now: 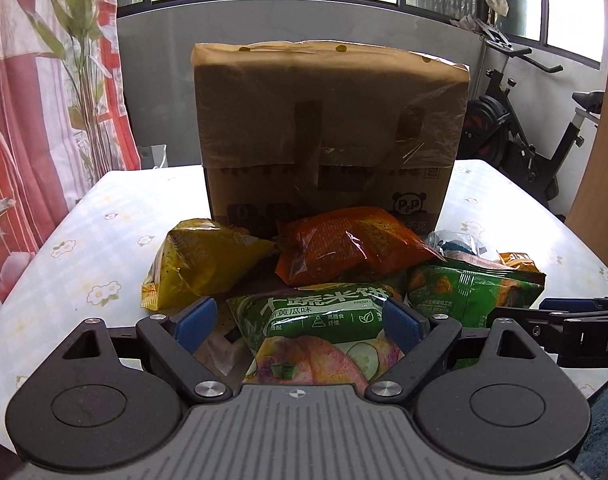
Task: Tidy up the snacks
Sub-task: 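Grasp a green cracker bag with the left tool while the right tool grasps another green bag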
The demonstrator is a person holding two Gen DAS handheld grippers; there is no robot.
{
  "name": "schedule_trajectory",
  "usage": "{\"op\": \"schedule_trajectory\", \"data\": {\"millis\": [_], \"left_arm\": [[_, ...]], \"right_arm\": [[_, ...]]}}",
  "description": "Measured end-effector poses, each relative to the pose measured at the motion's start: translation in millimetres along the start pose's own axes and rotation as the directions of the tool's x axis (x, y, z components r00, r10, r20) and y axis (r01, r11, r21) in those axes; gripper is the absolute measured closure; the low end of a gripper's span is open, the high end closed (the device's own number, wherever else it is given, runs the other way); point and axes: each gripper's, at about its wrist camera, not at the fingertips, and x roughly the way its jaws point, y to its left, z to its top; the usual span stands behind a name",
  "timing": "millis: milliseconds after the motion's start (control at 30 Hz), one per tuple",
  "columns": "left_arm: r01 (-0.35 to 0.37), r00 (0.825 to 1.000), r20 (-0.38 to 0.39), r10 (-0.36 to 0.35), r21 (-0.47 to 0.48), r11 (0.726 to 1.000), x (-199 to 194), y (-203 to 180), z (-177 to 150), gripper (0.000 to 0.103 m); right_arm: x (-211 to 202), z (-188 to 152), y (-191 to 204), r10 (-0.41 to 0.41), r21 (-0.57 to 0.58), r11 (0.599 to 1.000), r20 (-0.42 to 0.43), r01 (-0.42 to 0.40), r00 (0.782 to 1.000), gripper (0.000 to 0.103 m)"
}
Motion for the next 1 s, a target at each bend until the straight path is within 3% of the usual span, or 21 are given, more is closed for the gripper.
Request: {"op": "schedule_trajectory", "data": {"millis": [200, 533, 700, 867, 1000], "left_arm": [[0.046, 0.999, -0.021, -0.047, -0.029, 0.999, 10, -2, -7, 0.011], [0.092, 0.987, -0.124, -0.104, -0.102, 0.991, 30, 4, -22, 0.006], [0.117, 0.988, -0.1, -0.12, -0.038, 0.992, 22, -5, -23, 0.03], [0.119, 0.985, -0.116, -0.126, -0.071, 0.99, 13, 2, -23, 0.032], [0.11, 0.99, -0.078, -0.116, -0.073, 0.991, -3, 6, -21, 0.032]], "right_arm": [[9, -2, -4, 0.02, 0.01, 1.0, -0.03, -0.02, 0.999, 0.016], [16, -4, -8, 0.036, 0.03, 0.999, -0.053, -0.035, 0.998, 0.016], [21, -5, -10, 0.053, 0.051, 0.997, -0.054, -0.051, 0.997, 0.016], [24, -6, -9, 0.053, 0.05, 0.997, -0.031, -0.051, 0.998, 0.016], [26, -7, -8, 0.07, 0.056, 0.996, -0.025, -0.069, 0.997, 0.02]]}}
